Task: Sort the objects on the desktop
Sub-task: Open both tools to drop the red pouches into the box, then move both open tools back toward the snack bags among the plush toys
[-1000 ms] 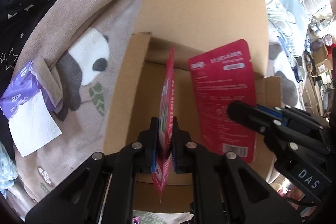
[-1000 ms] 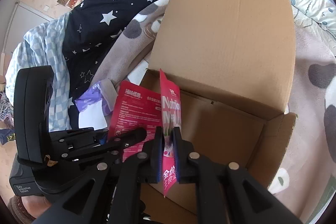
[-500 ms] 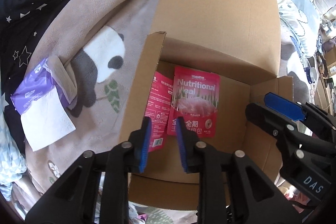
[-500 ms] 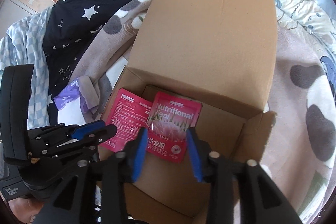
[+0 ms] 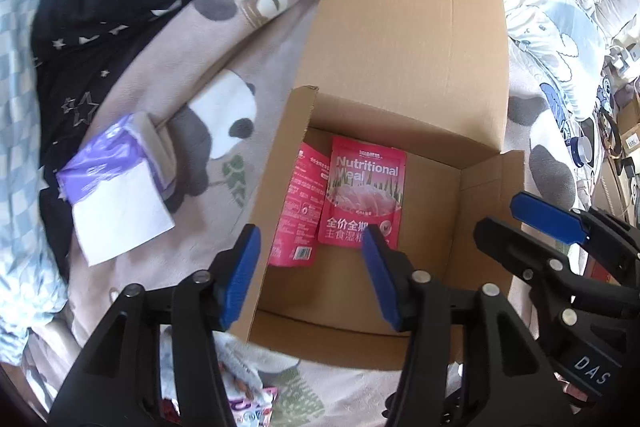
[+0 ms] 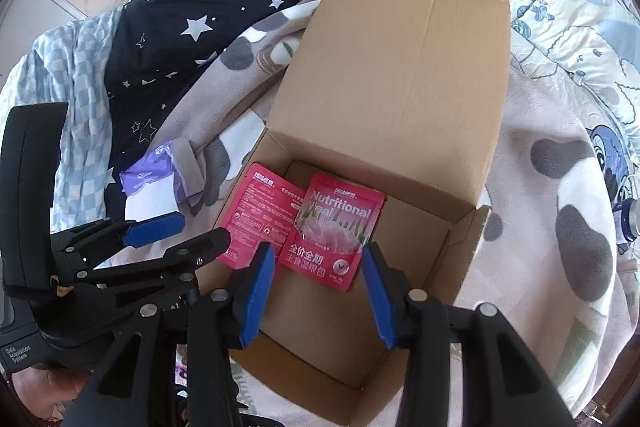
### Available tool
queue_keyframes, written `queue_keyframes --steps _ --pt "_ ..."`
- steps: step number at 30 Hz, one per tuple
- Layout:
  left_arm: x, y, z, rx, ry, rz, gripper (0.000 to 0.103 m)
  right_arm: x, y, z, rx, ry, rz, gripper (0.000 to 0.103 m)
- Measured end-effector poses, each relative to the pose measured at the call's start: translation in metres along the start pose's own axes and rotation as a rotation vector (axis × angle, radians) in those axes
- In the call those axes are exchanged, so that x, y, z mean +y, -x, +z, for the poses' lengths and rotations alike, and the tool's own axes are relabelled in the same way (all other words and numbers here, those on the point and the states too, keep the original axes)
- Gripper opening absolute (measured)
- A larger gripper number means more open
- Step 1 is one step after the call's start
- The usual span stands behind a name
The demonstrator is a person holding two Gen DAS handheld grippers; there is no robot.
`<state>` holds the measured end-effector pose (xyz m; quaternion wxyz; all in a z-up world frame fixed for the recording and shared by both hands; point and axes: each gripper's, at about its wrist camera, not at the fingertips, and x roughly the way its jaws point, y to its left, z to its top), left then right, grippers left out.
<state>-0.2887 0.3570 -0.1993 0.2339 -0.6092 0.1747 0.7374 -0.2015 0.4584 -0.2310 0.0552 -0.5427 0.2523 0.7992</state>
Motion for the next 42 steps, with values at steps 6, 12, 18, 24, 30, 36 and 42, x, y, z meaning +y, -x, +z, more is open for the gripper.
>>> queue_keyframes --steps 6,12,18,24,30,36,42 --pt "0.012 0.024 -0.029 0.015 0.069 0.051 0.064 0.01 0.027 -0.014 0.007 0.042 0.013 0.046" --pt "0.027 0.04 -0.078 0.043 0.139 0.092 0.066 0.023 0.051 -0.037 0.019 0.107 0.04 0.046" --pt "0.042 0.053 -0.128 0.047 0.211 0.103 0.066 0.037 0.061 -0.067 0.054 0.174 0.065 0.046" --pt "0.054 0.072 -0.175 0.028 0.266 0.125 0.066 0.054 0.068 -0.1 0.083 0.233 0.103 0.046" --pt "0.067 0.087 -0.224 0.023 0.325 0.138 0.066 0.078 0.074 -0.137 0.123 0.323 0.127 0.046" --pt "0.085 0.097 -0.275 0.037 0.388 0.15 0.066 0.103 0.073 -0.175 0.172 0.397 0.15 0.046" --pt "0.113 0.099 -0.315 0.054 0.471 0.155 0.066 0.13 0.066 -0.21 0.224 0.457 0.181 0.047"
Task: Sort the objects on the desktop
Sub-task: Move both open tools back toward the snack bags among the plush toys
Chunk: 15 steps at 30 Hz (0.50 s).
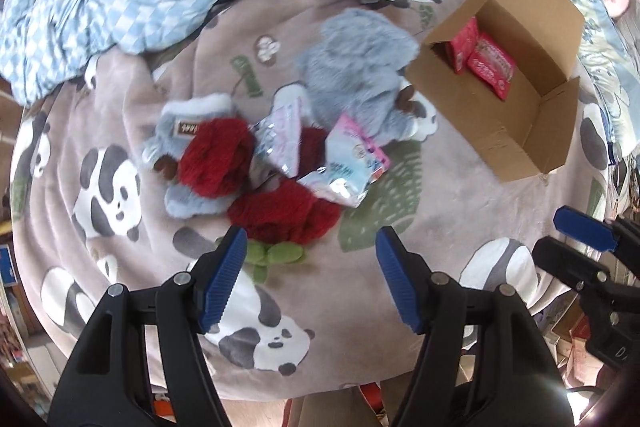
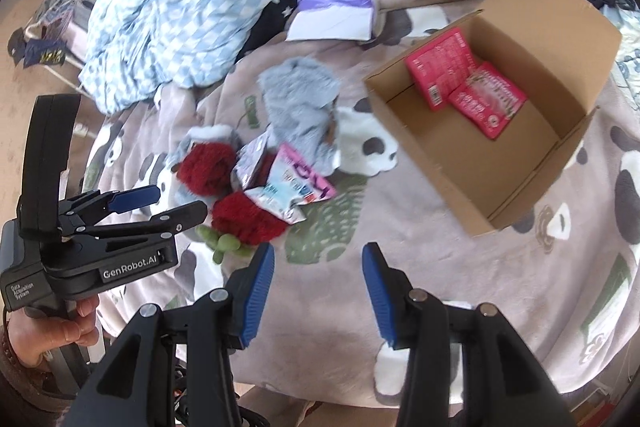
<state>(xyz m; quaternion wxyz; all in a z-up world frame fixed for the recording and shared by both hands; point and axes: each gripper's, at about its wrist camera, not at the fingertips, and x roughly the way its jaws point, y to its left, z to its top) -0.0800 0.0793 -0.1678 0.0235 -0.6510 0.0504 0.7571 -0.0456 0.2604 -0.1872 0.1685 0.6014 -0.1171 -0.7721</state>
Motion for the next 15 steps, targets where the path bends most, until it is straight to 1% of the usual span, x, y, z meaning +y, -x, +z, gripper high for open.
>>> queue_keyframes --steps 9,15 --pt "0.049 -0.004 -0.015 -0.014 0.084 0.036 0.066 0.045 -0.034 -0.005 0.05 0.091 0.046 0.047" --pt "0.073 -0.01 -0.018 -0.024 0.127 0.038 0.066 0.07 -0.056 0.0 0.075 0.15 0.064 0.047"
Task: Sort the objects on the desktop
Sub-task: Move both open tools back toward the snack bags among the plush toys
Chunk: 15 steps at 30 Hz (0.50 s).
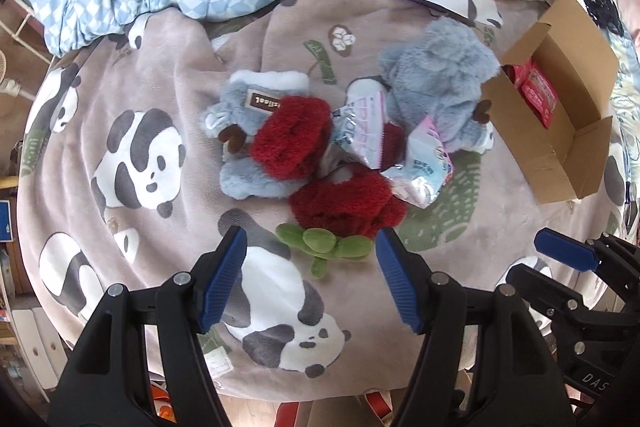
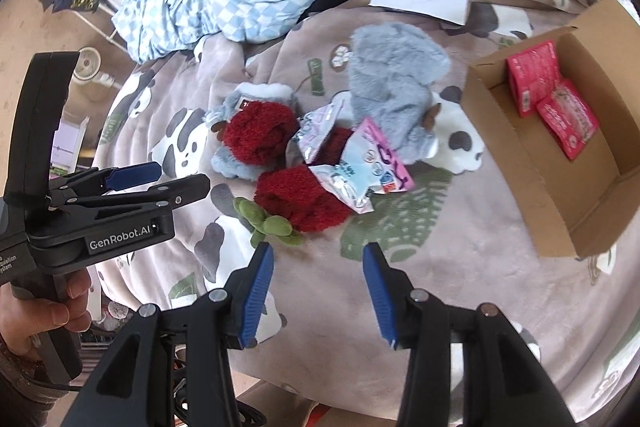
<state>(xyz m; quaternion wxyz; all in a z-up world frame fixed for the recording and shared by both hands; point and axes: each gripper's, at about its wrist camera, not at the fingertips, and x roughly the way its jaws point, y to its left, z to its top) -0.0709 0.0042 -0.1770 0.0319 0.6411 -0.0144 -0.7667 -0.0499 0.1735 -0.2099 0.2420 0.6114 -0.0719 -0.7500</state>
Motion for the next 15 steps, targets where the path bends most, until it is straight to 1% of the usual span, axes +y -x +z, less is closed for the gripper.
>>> queue_keyframes --steps 8,15 --pt "0.02 -0.02 0.013 -0.002 0.007 0.007 0.066 0.019 -0.034 0.012 0.044 0.044 0.025 0.048" --pt "0.031 -0.044 0.034 0.003 -0.025 0.015 0.066 0.034 -0.068 0.02 0.088 0.056 0.052 0.049"
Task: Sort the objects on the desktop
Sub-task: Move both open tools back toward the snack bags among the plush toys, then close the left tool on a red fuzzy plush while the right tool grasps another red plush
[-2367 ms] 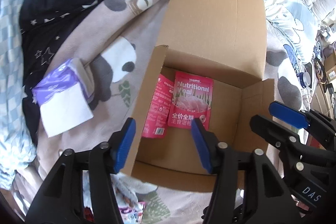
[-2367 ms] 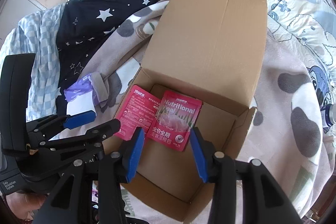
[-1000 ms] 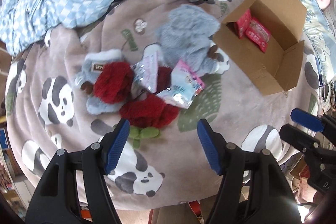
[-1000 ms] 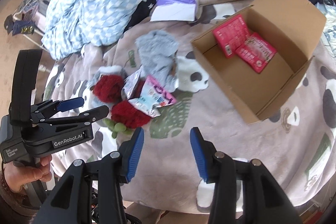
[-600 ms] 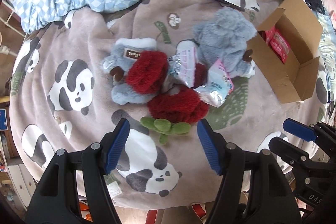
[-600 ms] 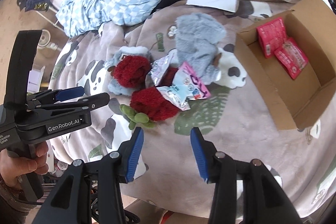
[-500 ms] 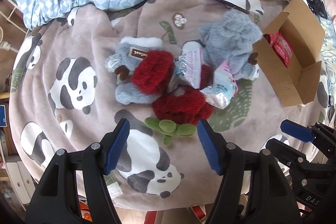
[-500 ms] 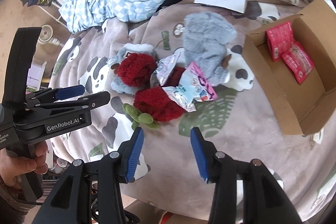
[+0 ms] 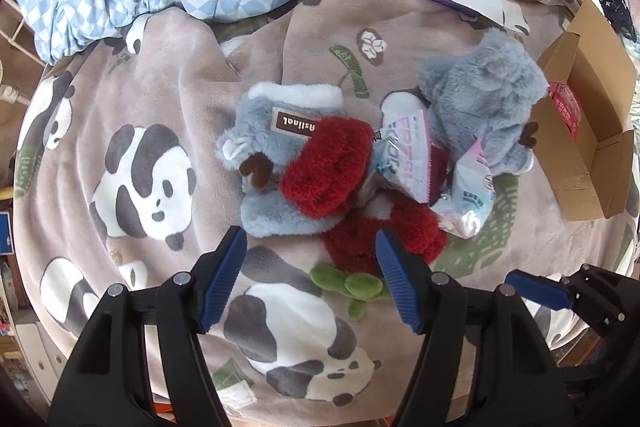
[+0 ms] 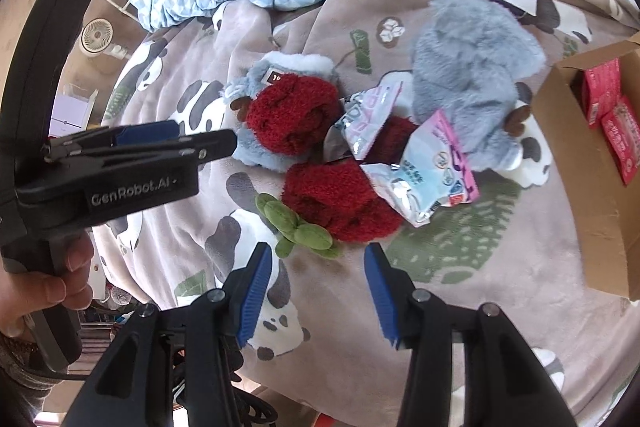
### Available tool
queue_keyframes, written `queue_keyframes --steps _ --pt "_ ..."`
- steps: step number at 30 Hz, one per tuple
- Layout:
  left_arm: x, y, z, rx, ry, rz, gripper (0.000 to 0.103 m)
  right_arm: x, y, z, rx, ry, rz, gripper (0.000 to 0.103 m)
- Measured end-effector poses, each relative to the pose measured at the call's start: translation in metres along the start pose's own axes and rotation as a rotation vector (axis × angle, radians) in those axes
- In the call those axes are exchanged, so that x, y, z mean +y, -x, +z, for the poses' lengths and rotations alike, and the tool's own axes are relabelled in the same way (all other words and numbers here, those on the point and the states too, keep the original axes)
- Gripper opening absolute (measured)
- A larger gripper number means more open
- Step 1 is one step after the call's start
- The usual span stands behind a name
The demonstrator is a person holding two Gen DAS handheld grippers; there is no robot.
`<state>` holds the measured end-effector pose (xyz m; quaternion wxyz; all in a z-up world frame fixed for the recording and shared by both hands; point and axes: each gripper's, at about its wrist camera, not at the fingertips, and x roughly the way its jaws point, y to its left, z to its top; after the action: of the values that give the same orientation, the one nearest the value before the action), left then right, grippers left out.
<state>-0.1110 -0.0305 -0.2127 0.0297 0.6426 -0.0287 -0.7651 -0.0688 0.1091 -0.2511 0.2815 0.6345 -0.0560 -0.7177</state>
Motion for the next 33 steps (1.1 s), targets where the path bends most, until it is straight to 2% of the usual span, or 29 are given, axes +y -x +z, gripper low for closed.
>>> queue_keyframes --steps 3,8,14,19,27,31,33 --pt "0.002 -0.011 0.008 -0.006 -0.022 -0.006 0.066 0.004 -0.013 0.005 0.011 -0.002 0.008 0.049" --pt "0.004 -0.039 0.019 0.03 -0.063 -0.007 0.066 0.006 -0.037 0.015 0.032 -0.003 0.011 0.049" --pt "0.005 -0.067 0.027 0.069 -0.102 -0.002 0.066 -0.006 -0.064 0.029 0.063 -0.094 0.015 0.052" --pt "0.009 -0.085 0.036 0.093 -0.111 -0.031 0.066 -0.016 -0.082 0.039 0.072 -0.198 0.016 0.053" --pt "0.005 -0.099 0.048 0.096 -0.141 -0.093 0.076 -0.027 -0.107 0.049 0.082 -0.351 -0.048 0.055" --pt "0.001 -0.108 0.051 0.115 -0.153 -0.092 0.083 -0.031 -0.119 0.051 0.098 -0.415 -0.073 0.063" --pt "0.001 -0.115 0.053 0.128 -0.151 -0.091 0.084 -0.033 -0.126 0.05 0.103 -0.434 -0.078 0.063"
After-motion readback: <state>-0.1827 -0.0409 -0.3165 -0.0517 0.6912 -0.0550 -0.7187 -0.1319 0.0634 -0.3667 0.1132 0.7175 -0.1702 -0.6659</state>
